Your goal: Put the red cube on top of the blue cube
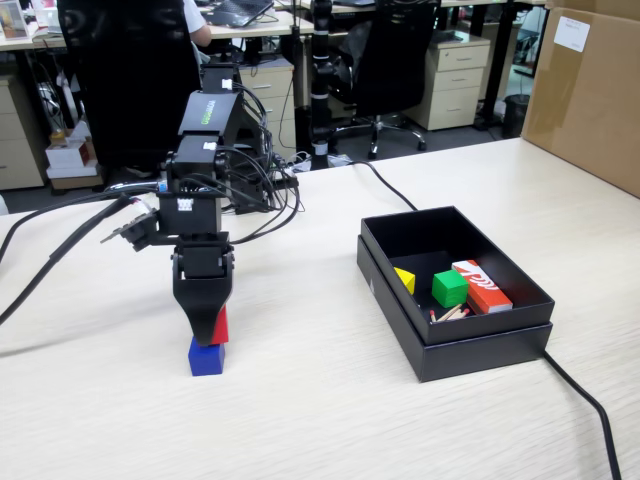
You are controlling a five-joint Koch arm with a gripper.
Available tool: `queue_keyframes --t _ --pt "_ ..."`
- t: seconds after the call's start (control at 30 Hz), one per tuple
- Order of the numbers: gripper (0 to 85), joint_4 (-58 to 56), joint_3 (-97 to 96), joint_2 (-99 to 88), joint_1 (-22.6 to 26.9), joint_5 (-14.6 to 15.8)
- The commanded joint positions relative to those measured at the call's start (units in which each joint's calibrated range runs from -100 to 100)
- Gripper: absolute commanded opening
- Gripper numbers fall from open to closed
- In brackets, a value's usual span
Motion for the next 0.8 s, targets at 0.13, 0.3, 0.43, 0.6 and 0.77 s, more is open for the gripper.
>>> queue_keyframes --t 0.13,0.3,0.43,0.6,0.77 --pt "32.7 0.2 4.3 -3.7 -0.5 -0.2" --pt "32.8 -3.7 4.4 -7.1 0.5 0.3" --pt "38.4 -6.2 2.8 -9.7 2.2 1.3" --pt "38.4 -6.3 2.5 -12.0 3.2 2.0" --pt "38.4 -6.6 1.6 -13.8 4.2 2.4"
